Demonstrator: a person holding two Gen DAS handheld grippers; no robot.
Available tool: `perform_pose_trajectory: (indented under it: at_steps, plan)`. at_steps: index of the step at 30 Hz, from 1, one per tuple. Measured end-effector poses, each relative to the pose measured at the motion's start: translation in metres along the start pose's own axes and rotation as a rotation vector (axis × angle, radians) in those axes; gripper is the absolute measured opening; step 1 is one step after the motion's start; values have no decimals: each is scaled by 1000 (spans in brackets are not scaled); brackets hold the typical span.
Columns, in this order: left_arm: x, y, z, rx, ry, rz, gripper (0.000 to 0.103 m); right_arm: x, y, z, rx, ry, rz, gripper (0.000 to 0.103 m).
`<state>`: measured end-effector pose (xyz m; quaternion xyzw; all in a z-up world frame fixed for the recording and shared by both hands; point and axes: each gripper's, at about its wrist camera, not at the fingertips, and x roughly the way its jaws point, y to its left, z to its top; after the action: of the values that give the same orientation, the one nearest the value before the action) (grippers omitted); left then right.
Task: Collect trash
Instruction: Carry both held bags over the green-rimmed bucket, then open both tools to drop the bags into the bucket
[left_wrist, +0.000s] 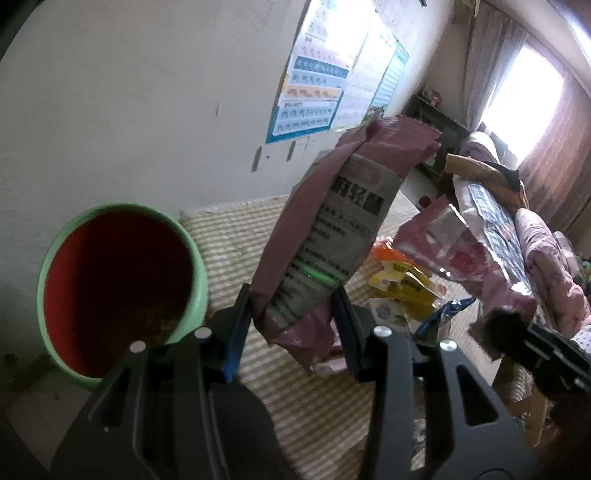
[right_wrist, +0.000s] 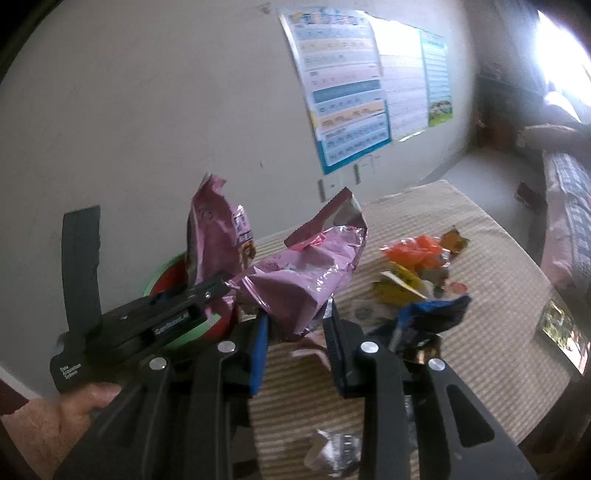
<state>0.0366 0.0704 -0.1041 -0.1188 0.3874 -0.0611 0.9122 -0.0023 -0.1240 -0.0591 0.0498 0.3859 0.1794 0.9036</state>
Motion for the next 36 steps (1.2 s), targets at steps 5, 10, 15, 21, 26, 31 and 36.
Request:
perform_pose_trajectory:
  at_steps: [5,10,15,21,26,31,36]
  plan:
    - [-12,15,2,-26,-28,20,42,4,18,-2,-37,13,21,28]
    - [-18,36,1,-67,-35,49,42,11,30,-2,-58,32,30,28]
    - [-24,57,2,-106,-44,78,42,18,43,-3,-89,47,42,29]
    - [-33,84,2,-132,-62,150,42,27,59,0,-129,53,76,29]
    - [-41,111,2,-160,-79,242,42,42,83,8,-190,55,133,30]
    - [-42,143,3,-210,-61,296,42,75,108,16,-222,109,195,30]
    - [-33,161,5,-231,-33,318,42,105,125,25,-237,147,232,30]
